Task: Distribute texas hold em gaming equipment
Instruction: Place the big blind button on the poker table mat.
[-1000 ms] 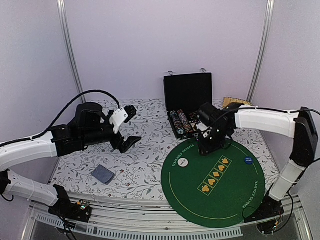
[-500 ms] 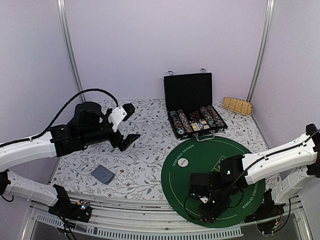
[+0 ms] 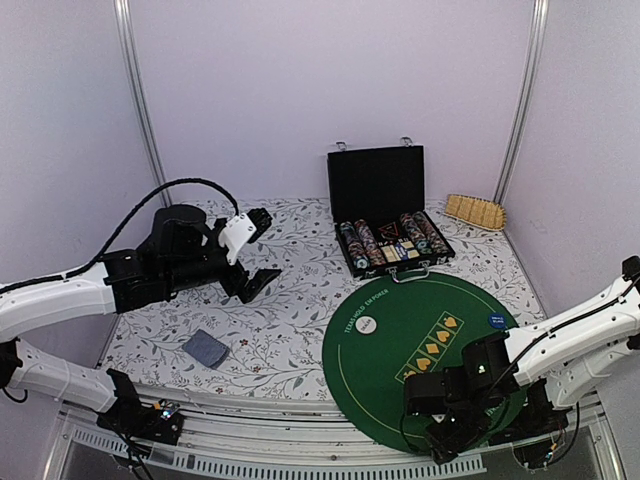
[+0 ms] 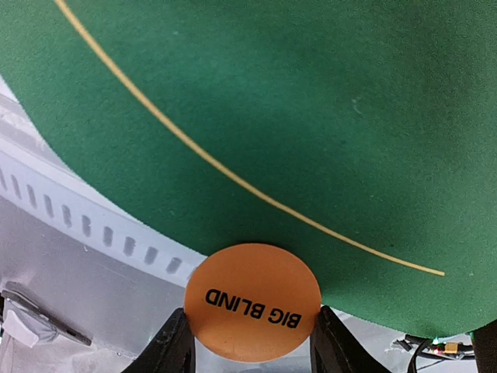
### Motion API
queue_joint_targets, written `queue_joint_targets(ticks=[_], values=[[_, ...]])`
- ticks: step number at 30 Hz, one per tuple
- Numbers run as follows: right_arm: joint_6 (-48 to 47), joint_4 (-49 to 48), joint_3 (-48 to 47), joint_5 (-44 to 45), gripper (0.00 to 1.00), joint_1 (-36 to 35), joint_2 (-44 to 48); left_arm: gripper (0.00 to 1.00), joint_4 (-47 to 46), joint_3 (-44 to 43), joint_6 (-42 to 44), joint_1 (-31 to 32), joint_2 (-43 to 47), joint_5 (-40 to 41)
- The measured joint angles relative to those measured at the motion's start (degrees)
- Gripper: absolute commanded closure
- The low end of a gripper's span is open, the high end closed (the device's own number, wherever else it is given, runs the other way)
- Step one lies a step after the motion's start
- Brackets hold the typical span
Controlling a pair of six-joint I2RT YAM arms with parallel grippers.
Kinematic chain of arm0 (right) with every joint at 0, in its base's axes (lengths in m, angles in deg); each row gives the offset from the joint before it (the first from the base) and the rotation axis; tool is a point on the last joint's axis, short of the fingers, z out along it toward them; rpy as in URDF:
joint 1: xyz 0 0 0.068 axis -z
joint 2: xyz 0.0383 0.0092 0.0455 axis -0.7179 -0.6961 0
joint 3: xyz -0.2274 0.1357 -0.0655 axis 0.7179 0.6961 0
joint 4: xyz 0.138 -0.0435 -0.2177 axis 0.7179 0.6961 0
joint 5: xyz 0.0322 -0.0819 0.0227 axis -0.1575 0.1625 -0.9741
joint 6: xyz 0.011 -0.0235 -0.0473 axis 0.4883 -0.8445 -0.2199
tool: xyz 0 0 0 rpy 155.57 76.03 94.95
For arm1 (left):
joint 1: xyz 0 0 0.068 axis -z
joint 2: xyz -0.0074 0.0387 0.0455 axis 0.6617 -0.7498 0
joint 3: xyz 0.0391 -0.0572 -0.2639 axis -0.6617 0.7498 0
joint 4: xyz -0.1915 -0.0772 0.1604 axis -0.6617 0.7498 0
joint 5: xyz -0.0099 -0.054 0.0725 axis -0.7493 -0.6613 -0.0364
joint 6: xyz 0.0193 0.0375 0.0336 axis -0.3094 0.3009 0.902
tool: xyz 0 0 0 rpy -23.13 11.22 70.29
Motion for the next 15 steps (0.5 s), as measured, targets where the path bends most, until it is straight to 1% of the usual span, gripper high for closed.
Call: queue_joint_targets(ticks=[7,11,13,14,15], values=[[1.6,0.0,0.0,3.5,0.61,2.5,0.3,0.02,0.0,0.0,0.0,0.0,-0.3,0.4],[0.9,-0.2,-0.9,5.7,0.60,4.1,-1.3,0.02,0.0,0.0,0.0,0.0,-0.3,0.5],[0.1,-0.7,-1.2,5.8,0.54,4.3,-2.5,0.02,0.0,0.0,0.0,0.0,-0.3,0.5],[-0.2,-0.8,-1.2,5.8,0.49,4.3,-3.2,0.02,0.0,0.0,0.0,0.0,-0.3,0.5],[-0.7,-0.9,-1.3,5.7,0.40,4.3,-4.0,0.02,0.0,0.0,0.0,0.0,-0.3,0.5]])
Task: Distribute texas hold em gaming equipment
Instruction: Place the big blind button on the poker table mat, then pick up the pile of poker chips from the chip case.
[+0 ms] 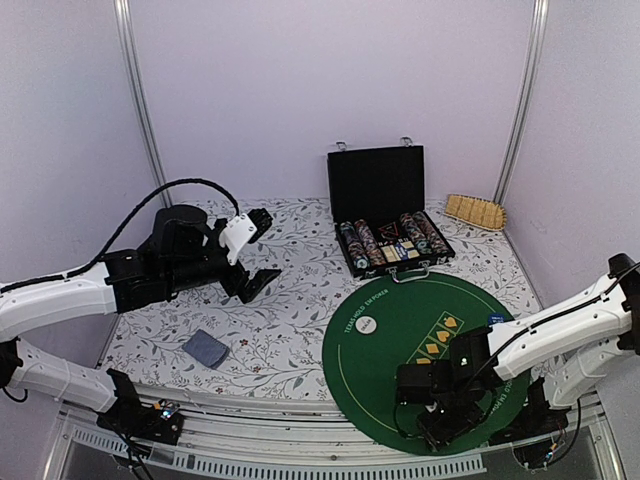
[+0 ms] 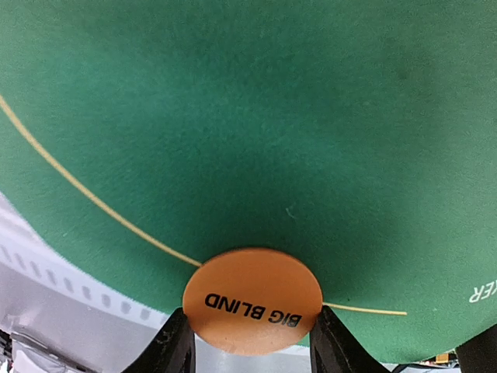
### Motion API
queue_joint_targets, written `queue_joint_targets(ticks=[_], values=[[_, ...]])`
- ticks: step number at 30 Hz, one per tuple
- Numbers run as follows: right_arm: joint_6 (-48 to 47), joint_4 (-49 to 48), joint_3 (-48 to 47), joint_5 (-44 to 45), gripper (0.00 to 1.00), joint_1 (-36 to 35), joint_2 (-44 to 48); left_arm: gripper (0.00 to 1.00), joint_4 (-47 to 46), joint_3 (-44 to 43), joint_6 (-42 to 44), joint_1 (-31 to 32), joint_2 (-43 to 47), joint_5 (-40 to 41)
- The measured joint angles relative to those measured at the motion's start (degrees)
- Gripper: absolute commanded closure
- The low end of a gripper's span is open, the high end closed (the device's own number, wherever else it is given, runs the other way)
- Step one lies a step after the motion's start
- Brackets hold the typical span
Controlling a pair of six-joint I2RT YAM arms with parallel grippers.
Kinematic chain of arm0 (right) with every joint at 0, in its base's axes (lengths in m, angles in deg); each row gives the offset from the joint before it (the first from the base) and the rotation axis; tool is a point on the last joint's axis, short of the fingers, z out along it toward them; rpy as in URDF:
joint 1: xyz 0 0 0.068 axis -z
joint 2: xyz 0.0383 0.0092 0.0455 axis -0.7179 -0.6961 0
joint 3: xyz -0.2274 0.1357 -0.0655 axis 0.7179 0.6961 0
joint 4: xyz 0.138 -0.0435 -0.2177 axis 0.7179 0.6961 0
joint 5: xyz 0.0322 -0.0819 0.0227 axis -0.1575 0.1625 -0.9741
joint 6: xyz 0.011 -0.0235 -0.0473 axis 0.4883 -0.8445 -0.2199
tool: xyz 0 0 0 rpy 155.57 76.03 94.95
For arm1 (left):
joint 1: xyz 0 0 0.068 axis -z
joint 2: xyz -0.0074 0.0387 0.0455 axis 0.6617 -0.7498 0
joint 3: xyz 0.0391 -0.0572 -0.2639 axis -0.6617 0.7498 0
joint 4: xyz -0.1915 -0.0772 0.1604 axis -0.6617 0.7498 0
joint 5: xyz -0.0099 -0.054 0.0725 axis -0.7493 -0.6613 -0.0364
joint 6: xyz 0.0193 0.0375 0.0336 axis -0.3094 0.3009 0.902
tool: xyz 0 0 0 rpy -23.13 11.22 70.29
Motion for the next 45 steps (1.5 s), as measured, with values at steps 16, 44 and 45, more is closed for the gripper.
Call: queue_joint_targets(ticks=[16,44,45], values=[[-5.6,5.7,-13.8,4.1,0.01,3.4,-2.5,0.02,0.0,0.0,0.0,-0.2,-0.1,0.0],[-88.1,-18.2,-59.8,-19.5,0.14,56.7,-29.4,0.02,-1.2,0.0,-3.5,-7.7,-1.7,-3.1],[-92.5,-18.2,-59.4,-20.5,0.14,56.6,-30.4,0.02,-1.2,0.0,-3.5,-7.7,-1.9,-3.3]])
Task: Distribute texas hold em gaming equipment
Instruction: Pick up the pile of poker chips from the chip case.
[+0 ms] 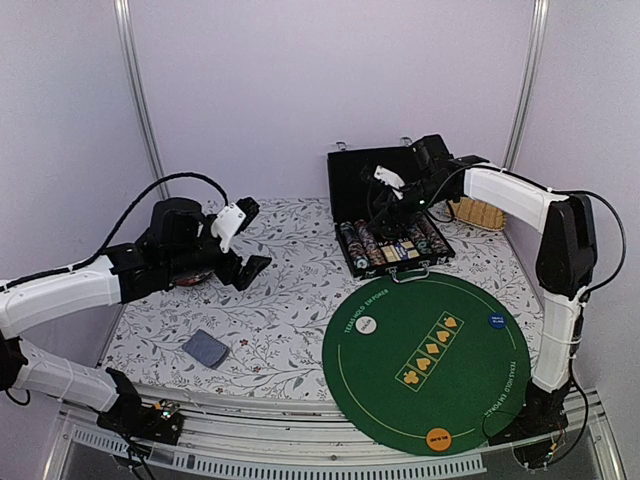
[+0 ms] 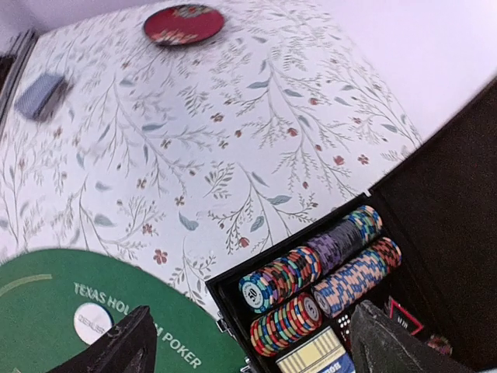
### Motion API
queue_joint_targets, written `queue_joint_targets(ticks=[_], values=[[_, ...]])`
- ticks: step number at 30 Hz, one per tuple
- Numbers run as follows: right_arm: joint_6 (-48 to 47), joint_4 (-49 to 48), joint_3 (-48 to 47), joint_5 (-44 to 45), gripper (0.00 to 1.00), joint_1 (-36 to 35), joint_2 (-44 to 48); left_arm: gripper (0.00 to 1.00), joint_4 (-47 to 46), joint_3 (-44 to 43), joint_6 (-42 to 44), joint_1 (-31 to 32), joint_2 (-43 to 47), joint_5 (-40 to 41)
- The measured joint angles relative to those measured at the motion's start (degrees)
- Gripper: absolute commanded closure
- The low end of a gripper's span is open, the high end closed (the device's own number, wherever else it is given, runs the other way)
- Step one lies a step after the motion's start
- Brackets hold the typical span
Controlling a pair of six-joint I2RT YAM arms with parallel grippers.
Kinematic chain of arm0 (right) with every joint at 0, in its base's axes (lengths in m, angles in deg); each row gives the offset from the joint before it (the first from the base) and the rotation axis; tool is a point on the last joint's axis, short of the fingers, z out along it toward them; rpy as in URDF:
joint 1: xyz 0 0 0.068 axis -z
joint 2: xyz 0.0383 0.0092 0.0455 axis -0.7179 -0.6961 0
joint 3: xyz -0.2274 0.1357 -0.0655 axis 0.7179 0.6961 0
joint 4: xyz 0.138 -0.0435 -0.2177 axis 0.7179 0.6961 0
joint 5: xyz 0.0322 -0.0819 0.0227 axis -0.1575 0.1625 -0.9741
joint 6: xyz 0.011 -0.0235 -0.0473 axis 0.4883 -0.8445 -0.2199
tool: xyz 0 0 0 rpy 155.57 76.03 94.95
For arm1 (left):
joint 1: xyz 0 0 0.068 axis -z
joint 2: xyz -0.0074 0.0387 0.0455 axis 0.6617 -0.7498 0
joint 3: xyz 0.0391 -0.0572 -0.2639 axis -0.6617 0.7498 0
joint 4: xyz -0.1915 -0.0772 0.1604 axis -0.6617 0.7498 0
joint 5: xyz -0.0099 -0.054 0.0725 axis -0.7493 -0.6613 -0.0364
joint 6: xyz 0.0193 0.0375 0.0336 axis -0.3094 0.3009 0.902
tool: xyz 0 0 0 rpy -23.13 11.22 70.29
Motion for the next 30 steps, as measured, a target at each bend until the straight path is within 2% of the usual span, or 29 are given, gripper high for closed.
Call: queue_joint_targets(ticks=[5,7,9,11,14,16,18,24,30], values=[[-20.4,0.2,3.6,-3.8,0.18,-0.9,-2.2,0.02,0.0,0.0,0.0,-0.1,-1.7,-0.7],[-26.9,-0.5,3.9,-4.0,0.24,-1.2,-3.8,0.02,0.0,0.0,-0.1,-0.2,-2.7,-0.9],[-31.1,-1.2,3.6,-3.8,0.34,-1.4,-5.8,0.02,0.2,0.0,-0.2,-0.2,-3.8,-1.0],[-34.4,-1.4,1.9,-2.9,0.35,-1.5,-8.9,0.02,0.3,0.0,-0.2,-0.2,-4.5,-1.1],[-37.0,-2.0,-0.2,-0.6,0.36,-1.5,-13.2,0.02,0.3,0.0,-0.2,-0.3,-4.9,-1.3],[-38.3,-2.4,-0.3,1.2,0.40,-1.6,-14.9,0.02,0.3,0.0,-0.2,-0.4,-5.0,-1.3],[-39.0,-3.0,-0.4,2.3,0.45,-1.7,-15.8,0.02,0.3,0.0,-0.2,-0.5,-5.1,-1.3],[-39.7,-5.2,-2.7,5.1,0.50,-2.2,-17.7,0.02,0.3,0.0,-0.2,-0.7,-5.3,-1.5],[-39.8,-5.4,-6.5,7.6,0.48,-2.6,-21.0,0.02,0.3,0.0,-0.2,-0.7,-5.3,-1.5]])
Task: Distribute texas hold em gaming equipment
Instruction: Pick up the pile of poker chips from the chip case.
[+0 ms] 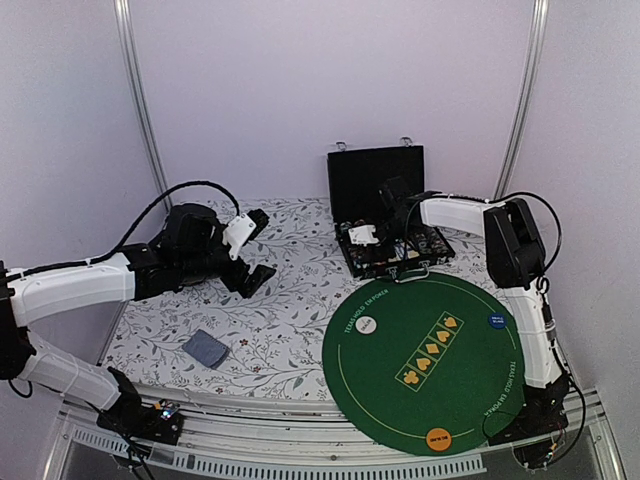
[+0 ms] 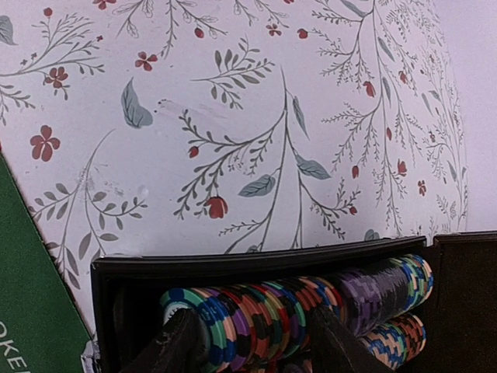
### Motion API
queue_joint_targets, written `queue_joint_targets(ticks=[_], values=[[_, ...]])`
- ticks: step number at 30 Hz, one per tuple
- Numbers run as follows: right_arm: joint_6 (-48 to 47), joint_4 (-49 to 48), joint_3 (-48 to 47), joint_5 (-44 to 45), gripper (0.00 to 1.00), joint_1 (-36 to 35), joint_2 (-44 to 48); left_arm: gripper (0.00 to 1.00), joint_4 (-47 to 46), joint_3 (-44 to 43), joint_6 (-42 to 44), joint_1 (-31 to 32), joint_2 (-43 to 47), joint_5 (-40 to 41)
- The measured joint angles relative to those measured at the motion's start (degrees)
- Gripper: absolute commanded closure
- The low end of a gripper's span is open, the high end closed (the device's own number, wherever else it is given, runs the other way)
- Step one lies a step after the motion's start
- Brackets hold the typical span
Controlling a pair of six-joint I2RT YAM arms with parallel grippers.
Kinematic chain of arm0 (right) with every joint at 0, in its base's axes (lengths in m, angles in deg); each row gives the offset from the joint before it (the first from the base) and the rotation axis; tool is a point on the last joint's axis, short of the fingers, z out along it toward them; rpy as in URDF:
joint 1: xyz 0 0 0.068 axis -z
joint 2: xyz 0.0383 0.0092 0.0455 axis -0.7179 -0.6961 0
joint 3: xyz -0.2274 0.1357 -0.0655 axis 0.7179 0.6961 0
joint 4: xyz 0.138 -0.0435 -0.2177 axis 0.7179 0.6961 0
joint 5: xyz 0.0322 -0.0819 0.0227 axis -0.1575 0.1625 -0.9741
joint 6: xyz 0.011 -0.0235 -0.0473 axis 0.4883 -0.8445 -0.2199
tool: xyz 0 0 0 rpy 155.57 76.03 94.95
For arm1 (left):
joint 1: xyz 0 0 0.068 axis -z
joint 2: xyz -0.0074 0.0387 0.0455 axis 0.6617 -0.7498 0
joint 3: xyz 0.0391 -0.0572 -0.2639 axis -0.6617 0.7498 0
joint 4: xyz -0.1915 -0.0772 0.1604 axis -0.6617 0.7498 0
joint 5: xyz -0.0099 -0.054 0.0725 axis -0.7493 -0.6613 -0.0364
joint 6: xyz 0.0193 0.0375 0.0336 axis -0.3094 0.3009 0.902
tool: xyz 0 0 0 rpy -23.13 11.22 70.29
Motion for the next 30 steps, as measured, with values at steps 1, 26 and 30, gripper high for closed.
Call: queue_joint_targets(ticks=[1,26,30], values=[[0.0,0.3,-0.1,0.0,0.48,0.0,-0.2,0.02,0.0,0.0,0.0,0.0,0.0,0.0],[-3.1,6.3,-1.4,12.6,0.49,-4.5,0.9,0.02,0.0,0.0,0.0,0.0,0.0,-0.2],[-2.1,7.1,-1.3,13.7,0.45,-4.6,2.2,0.02,0.0,0.0,0.0,0.0,0.0,-0.6]])
